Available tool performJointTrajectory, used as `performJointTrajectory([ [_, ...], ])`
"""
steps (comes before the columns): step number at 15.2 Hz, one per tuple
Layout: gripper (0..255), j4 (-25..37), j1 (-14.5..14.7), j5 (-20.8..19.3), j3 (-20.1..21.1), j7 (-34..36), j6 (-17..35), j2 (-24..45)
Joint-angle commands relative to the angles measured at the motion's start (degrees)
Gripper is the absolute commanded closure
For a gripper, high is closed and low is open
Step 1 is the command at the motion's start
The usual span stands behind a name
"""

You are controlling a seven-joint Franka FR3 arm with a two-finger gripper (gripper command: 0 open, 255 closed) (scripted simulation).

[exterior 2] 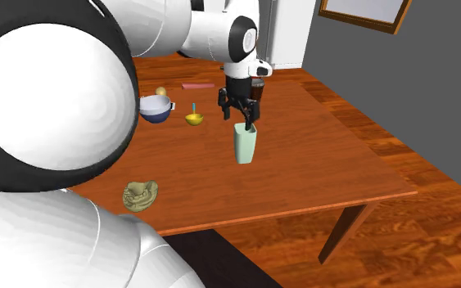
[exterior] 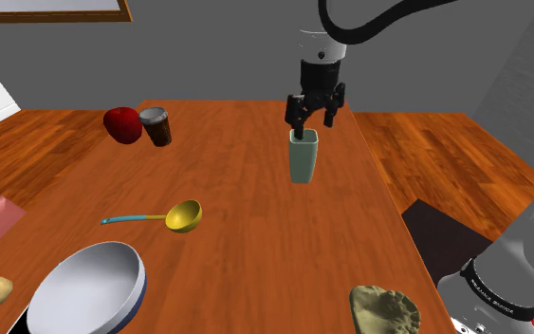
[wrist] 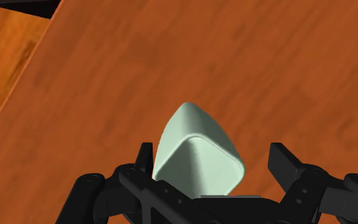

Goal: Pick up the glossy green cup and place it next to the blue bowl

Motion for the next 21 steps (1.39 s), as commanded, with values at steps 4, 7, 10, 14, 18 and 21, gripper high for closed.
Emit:
performJointTrajectory([
  [4, 0, 5.03, 0.30, -3.44, 3.12, 5.89, 3.83, 8.72],
  [7, 0, 3.17, 0.33, -3.58, 3.18, 6.01, 6.13, 9.20],
  [10, 0, 1.43, 0.35, -3.76, 3.27, 6.16, 8.44, 9.79],
  [14, 0, 0.55, 0.35, -3.88, 3.32, 6.25, 9.65, 10.15],
  [18, 0, 0.56, 0.35, -3.88, 3.32, 6.25, 9.65, 10.15],
  [21, 255, 0.55, 0.35, -3.88, 3.32, 6.25, 9.65, 10.15],
])
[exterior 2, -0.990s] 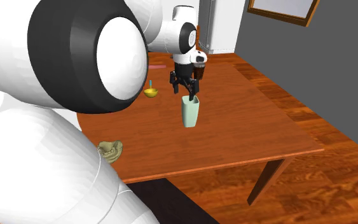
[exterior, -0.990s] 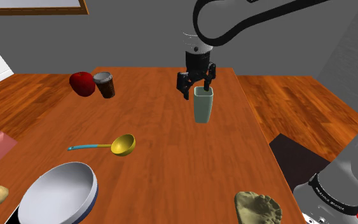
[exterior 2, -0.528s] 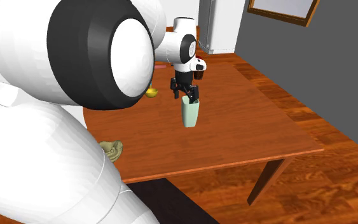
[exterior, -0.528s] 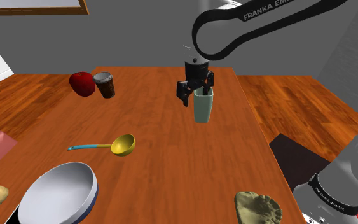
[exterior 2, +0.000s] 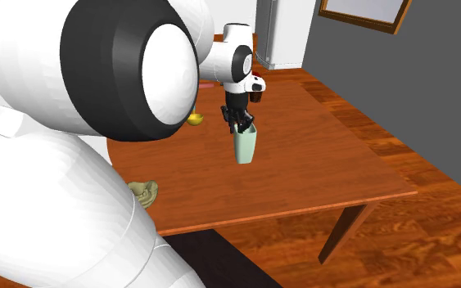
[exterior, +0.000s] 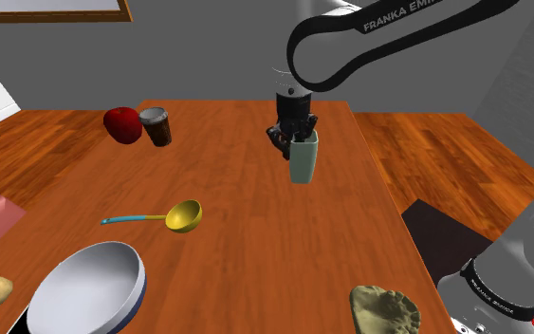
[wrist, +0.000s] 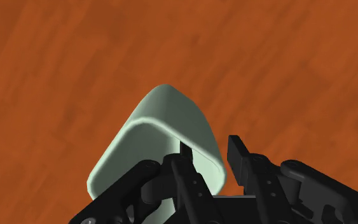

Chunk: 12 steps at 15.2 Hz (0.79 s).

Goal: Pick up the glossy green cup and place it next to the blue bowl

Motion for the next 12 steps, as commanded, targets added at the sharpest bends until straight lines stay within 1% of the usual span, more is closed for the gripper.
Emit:
performJointTrajectory([
  [1, 255, 0.00, 0.00, 0.00, 0.00, 0.00, 0.00, 0.00],
  [8, 255, 0.00, 0.00, 0.00, 0.00, 0.00, 0.00, 0.00],
  [12, 255, 2.17, -0.03, 0.30, -0.15, -0.28, -3.07, -0.95],
])
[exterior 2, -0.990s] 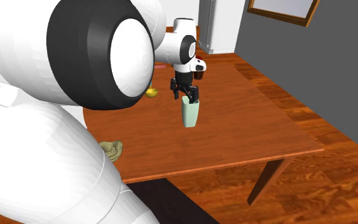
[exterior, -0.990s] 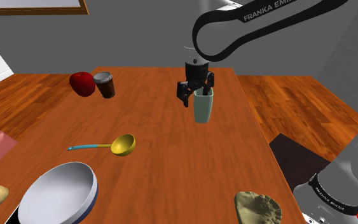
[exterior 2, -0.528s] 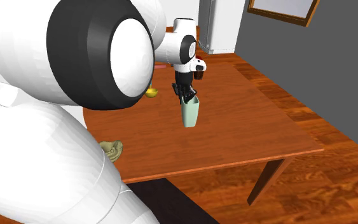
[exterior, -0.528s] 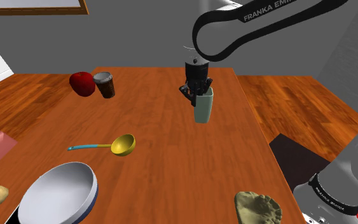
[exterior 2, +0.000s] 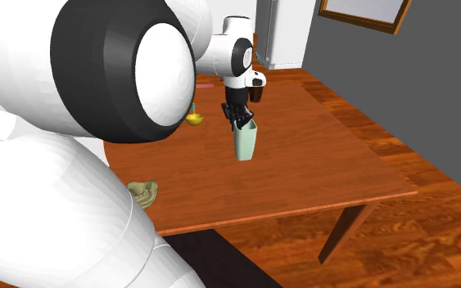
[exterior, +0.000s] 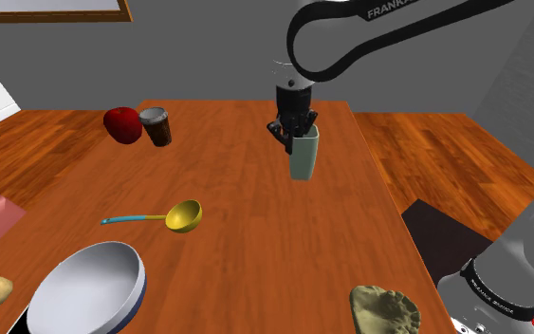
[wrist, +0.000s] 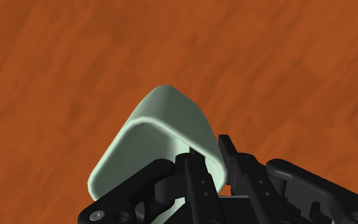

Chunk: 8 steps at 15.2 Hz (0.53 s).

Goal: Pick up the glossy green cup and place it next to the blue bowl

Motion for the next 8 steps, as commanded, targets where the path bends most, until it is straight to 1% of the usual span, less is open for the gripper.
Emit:
performJointTrajectory([
  [1, 255, 1.09, -0.03, 0.13, -0.09, -0.16, -1.54, -0.47],
  [8, 255, 5.44, -0.11, 0.41, -0.33, -0.48, -6.90, -1.53],
])
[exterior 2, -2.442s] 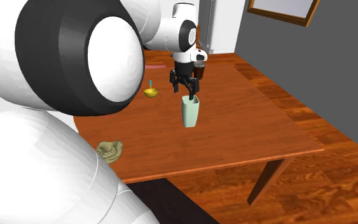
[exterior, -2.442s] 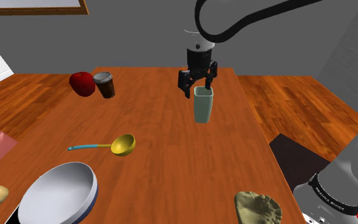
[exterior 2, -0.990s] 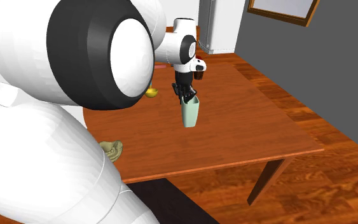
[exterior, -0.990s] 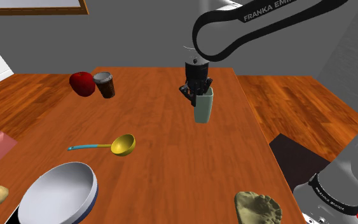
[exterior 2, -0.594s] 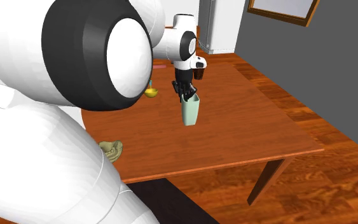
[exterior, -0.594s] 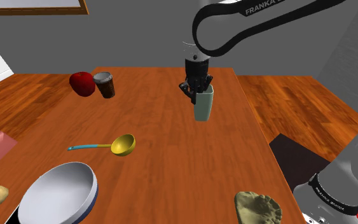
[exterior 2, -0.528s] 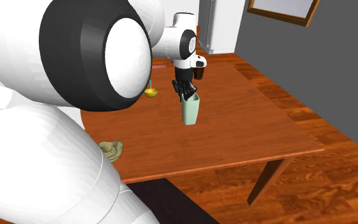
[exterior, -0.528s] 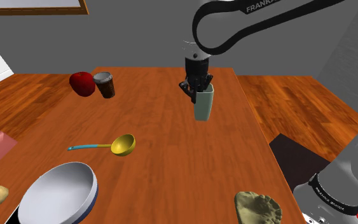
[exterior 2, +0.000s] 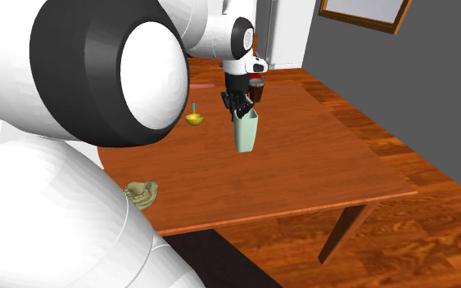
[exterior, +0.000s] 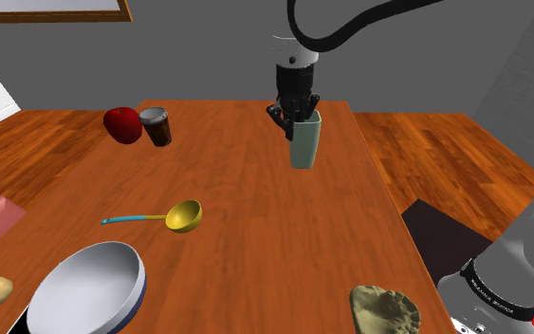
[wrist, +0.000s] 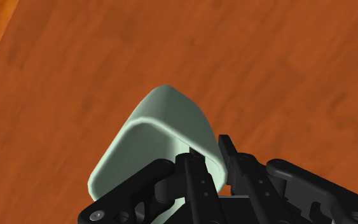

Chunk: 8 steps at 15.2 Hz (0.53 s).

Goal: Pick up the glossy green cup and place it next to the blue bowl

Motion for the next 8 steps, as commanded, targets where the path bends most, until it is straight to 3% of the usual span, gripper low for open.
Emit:
performJointTrajectory([
  [1, 255, 1.30, -0.05, 0.07, -0.11, -0.16, -1.60, -0.30],
  [8, 255, 6.36, -0.15, 0.11, -0.29, -0.28, -6.97, -0.63],
])
